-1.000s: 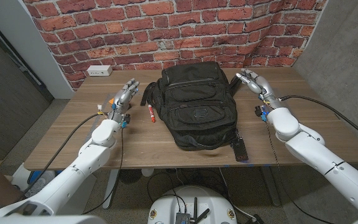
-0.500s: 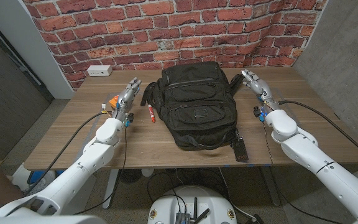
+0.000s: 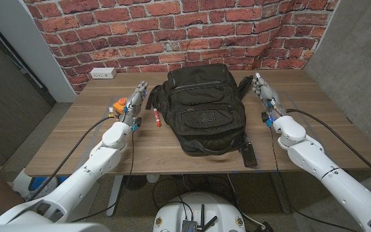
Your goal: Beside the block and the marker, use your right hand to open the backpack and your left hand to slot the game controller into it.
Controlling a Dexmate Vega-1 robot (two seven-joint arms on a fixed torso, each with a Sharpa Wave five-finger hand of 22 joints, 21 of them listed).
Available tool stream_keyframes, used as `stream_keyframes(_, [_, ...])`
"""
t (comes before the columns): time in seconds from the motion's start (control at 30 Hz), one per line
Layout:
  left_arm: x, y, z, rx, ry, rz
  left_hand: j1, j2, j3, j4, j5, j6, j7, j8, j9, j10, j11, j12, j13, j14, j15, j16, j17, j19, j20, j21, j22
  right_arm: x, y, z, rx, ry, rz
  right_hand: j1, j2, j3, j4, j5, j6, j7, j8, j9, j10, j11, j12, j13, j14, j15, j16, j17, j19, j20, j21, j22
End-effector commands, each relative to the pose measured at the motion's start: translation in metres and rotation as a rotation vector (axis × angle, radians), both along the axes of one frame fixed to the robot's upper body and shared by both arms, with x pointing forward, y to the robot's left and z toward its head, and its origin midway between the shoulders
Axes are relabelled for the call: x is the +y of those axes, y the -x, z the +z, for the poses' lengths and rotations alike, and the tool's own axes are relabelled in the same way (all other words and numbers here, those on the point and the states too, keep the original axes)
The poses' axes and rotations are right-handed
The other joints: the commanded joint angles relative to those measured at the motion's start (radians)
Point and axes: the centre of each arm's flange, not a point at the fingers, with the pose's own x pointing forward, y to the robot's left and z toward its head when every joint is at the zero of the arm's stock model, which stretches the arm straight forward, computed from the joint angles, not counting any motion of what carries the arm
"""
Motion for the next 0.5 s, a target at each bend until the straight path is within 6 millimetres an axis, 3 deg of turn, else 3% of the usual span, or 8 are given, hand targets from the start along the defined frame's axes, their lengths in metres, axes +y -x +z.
stream_keyframes(0.03, [-0.008, -0.001, -0.009, 0.017, 0.017, -0.043, -0.022, 0.003, 0.007, 0.011, 0.012, -0.034, 0.01, 0.002, 0.003, -0.032, 0.008, 0.0, -0.001, -0.04, 0.012, -0.006, 0.002, -0.053, -0.103, -0.002, 0.001, -0.001, -0.008, -0.016, 0.035, -0.095, 0.065, -0.039, 0.015, 0.0, 0.025, 0.015, -0.035, 0.013, 0.0, 0.001, -0.021, 0.002, -0.002, 0.002, -0.032, 0.005, -0.002, -0.005, -0.035, -0.009, -0.001, 0.004])
stream_keyframes(0.2, [-0.01, 0.0, -0.013, 0.015, 0.022, -0.048, -0.051, 0.002, 0.008, 0.025, 0.014, -0.058, 0.02, 0.003, 0.002, -0.065, 0.015, -0.002, -0.001, -0.073, 0.016, -0.005, 0.003, -0.1, -0.104, -0.002, 0.002, -0.001, -0.011, -0.023, 0.045, -0.123, 0.099, -0.095, 0.024, -0.007, 0.055, 0.026, -0.073, 0.038, 0.002, 0.0, -0.067, 0.026, -0.005, 0.001, -0.068, 0.004, -0.001, -0.015, -0.06, -0.015, 0.007, 0.004])
stream_keyframes(0.5, [-0.016, 0.0, -0.025, 0.029, 0.02, -0.091, -0.091, -0.001, 0.006, 0.047, 0.016, -0.076, 0.023, 0.006, 0.002, -0.095, 0.011, -0.001, -0.002, -0.118, 0.012, -0.005, 0.004, -0.145, -0.102, 0.001, 0.002, 0.008, -0.016, -0.035, 0.032, -0.207, 0.125, -0.141, 0.021, -0.016, 0.072, 0.037, -0.09, 0.085, 0.006, 0.0, -0.083, 0.055, 0.0, 0.0, -0.089, 0.024, 0.002, -0.025, -0.065, -0.017, 0.013, 0.004])
